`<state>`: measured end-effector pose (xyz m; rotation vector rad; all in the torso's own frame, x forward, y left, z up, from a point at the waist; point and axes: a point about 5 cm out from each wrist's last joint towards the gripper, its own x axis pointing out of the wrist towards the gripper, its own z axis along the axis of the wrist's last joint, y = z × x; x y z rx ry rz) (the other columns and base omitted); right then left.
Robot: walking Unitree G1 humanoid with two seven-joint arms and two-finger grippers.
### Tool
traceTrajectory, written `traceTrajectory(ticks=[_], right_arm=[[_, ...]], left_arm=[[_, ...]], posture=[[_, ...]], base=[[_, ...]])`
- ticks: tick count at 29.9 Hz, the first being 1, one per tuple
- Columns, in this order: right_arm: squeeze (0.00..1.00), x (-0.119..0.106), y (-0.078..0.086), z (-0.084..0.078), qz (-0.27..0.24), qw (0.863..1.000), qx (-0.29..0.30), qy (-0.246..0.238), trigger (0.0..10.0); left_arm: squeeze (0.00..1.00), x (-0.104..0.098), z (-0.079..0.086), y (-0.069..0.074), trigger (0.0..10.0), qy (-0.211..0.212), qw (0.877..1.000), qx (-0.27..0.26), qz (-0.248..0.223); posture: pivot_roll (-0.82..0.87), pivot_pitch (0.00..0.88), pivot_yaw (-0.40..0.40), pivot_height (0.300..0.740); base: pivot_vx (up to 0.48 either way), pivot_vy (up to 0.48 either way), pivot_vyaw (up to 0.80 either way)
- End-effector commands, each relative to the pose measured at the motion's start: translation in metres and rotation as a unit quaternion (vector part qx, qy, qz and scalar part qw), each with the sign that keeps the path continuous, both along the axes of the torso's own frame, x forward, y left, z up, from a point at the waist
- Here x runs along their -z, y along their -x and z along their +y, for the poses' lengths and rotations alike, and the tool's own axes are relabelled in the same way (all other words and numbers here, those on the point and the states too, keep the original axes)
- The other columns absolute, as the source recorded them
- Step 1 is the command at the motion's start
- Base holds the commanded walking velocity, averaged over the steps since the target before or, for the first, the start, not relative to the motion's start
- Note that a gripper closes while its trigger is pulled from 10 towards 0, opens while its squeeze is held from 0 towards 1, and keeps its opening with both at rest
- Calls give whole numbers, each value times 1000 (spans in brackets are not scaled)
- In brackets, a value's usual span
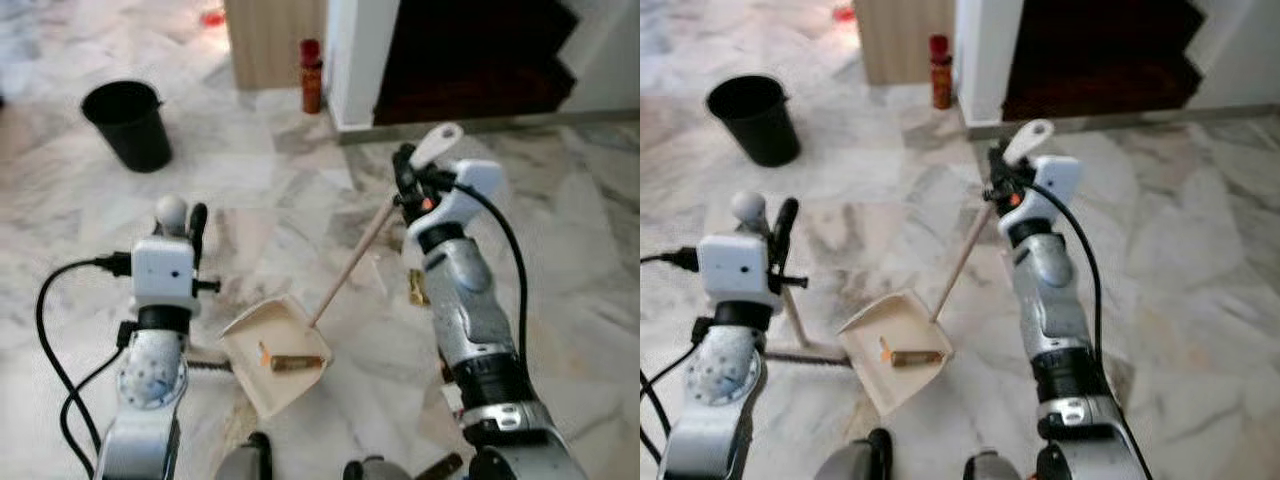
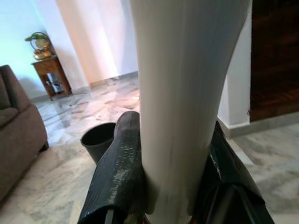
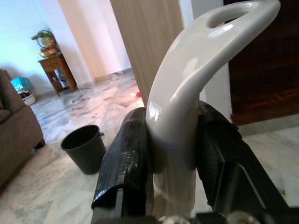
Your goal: Sweep floor
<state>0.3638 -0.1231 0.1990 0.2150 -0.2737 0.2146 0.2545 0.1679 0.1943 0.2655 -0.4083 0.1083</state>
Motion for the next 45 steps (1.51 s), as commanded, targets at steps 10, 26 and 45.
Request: traceTrajectory(ticks=[10, 26, 45], right_arm=[[0, -10, 1, 7, -22, 1000, -15, -14, 10000], [0, -9, 3, 10, -21, 999, -22, -18, 10000], [0, -10, 1, 12, -17, 999, -25, -23, 10000]], left_arm=[[0, -8, 2, 5, 10000, -16, 1000, 2, -19], [0, -8, 1, 6, 10000, -18, 1000, 6, -17], [0, -8, 3, 7, 10000, -18, 1000, 1, -13]], posture=[[50, 198, -53, 740], [53, 202, -52, 740], [53, 238, -58, 740]], base=[[293, 0, 0], [297, 0, 77], [301, 0, 0]])
